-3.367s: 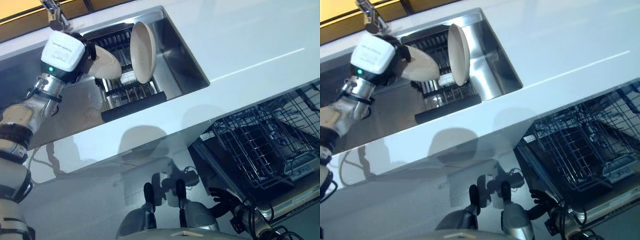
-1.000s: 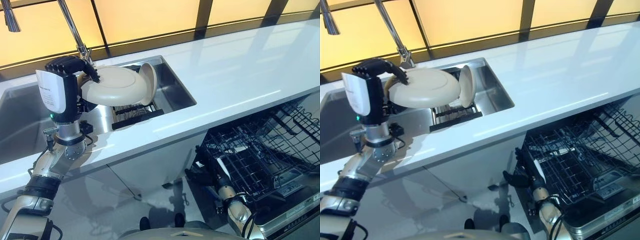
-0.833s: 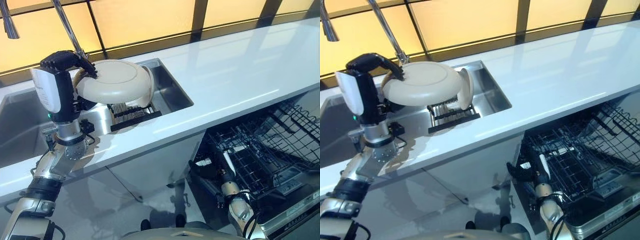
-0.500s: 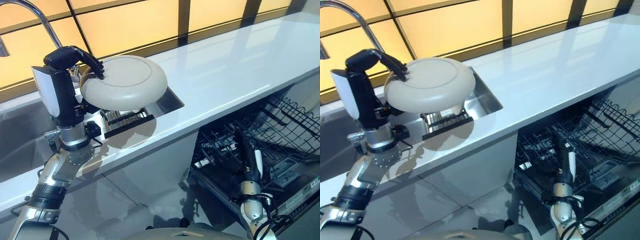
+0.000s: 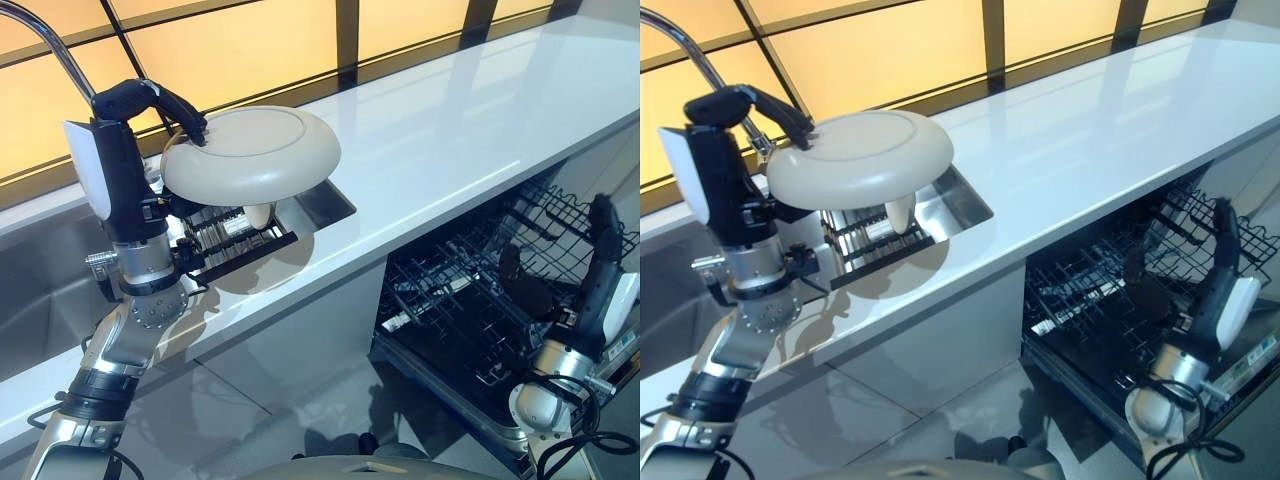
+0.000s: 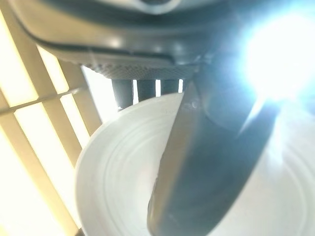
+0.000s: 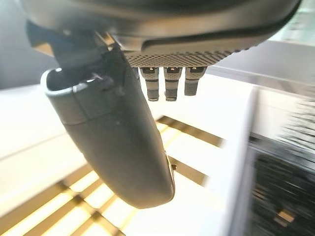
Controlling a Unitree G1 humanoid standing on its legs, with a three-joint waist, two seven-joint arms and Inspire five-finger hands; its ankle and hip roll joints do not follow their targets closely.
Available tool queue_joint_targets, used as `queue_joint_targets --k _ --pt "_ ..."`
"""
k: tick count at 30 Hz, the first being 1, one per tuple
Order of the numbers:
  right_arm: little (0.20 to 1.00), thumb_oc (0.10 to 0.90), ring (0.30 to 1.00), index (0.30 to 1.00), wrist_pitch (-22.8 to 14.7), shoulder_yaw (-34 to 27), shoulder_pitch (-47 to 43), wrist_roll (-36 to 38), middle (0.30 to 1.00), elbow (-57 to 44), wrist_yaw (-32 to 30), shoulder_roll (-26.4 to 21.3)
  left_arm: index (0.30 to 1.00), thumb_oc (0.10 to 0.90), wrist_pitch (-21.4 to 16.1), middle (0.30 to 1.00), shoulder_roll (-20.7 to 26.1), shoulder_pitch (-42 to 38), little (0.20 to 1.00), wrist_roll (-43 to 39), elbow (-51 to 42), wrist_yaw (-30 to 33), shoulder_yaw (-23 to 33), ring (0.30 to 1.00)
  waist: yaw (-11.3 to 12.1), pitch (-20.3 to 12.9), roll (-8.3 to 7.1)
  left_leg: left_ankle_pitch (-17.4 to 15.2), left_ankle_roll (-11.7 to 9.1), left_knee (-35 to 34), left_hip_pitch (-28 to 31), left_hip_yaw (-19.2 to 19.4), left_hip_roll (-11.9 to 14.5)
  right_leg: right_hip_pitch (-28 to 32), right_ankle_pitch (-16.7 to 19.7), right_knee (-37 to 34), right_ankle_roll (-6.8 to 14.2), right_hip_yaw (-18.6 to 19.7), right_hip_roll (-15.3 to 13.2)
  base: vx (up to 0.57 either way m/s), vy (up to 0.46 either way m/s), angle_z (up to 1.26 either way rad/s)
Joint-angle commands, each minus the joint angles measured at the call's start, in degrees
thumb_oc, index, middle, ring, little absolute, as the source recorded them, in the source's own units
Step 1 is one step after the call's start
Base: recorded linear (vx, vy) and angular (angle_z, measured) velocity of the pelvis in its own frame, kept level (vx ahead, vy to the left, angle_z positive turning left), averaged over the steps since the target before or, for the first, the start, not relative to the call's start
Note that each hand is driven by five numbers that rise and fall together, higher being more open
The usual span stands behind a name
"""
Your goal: Pick up plates and place into dishwasher.
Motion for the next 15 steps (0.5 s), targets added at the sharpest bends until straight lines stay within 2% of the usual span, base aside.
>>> queue_joint_targets --k 1,3,5,6,7,11,15 --pt "0.9 0.8 0.9 0.9 -1.9 -4.2 -8.0 -8.4 0.9 -5.4 -4.4 -5.7 0.3 0.1 -1.6 0.3 1.0 -9.0 0.2 -6.4 -0.2 -2.1 -1.3 0.3 -0.3 -2.5 -1.1 -11.4 4.1 0.4 3.8 -0.4 -4.1 3.4 -6.4 0.4 2.0 0.9 3.3 0.0 0.0 0.0" --pt "0.9 0.8 0.9 0.9 2.2 -3.2 -9.8 -13.0 0.9 -5.1 -6.4 -8.3 0.3 0.1 -1.9 0.3 0.4 -9.8 0.2 -6.7 0.3 -3.4 -3.0 0.3 0.0 -2.8 -1.18 -11.4 4.1 0.4 3.7 -0.2 -4.0 3.3 -6.4 0.4 1.9 0.8 3.3 0.0 0.0 0.0" --pt "0.9 0.8 0.9 0.9 4.0 -3.0 -10.2 -15.2 0.9 -5.0 -6.0 -10.1 0.3 0.1 -1.6 0.3 0.4 -10.3 0.2 -7.2 0.4 -4.2 -4.3 0.3 0.2 -3.1 -1.33 -11.4 4.0 0.4 3.7 -0.2 -4.0 3.3 -6.4 0.4 1.9 0.8 3.3 0.0 0.0 0.0" --pt "0.9 0.8 0.9 0.9 4.1 -2.8 -10.5 -15.5 0.9 -4.7 -5.6 -10.6 0.3 0.1 -1.6 0.3 0.3 -10.5 0.2 -7.3 0.5 -4.5 -4.6 0.3 0.3 -3.2 -1.41 -11.4 4.0 0.4 3.7 -0.2 -4.0 3.3 -6.4 0.4 2.0 0.7 3.3 0.0 0.0 0.0" --pt "0.9 0.8 0.9 0.9 3.8 -1.2 -11.9 -17.2 0.9 -2.8 -2.7 -12.9 0.3 0.1 -2.2 0.3 -0.3 -11.4 0.2 -7.8 1.9 -5.5 -6.2 0.3 0.7 -3.5 -1.79 -11.4 4.0 0.4 3.7 -0.3 -3.9 3.3 -6.4 0.4 1.9 0.5 3.3 0.0 0.0 0.0" --pt "0.9 0.8 0.9 0.9 4.2 2.1 -13.5 -17.2 0.9 -1.8 3.9 -16.4 0.3 0.1 -2.0 0.3 -0.9 -12.6 0.2 -9.2 2.0 -7.3 -8.3 0.3 1.4 -3.9 -2.51 -11.2 4.0 0.4 3.5 -0.8 -3.9 3.3 -6.4 0.4 1.8 0.1 3.2 0.0 0.0 0.0" --pt "0.9 0.8 0.9 0.9 3.4 4.0 -15.1 -16.0 0.9 0.0 6.5 -17.9 0.3 0.1 -1.7 0.3 -1.4 -13.8 0.2 -9.6 2.6 -8.2 -9.7 0.3 1.7 -4.1 -2.9 -11.1 4.0 0.4 3.4 -1.1 -3.9 3.4 -6.3 0.4 1.6 -0.2 3.2 0.0 -0.006 0.01"
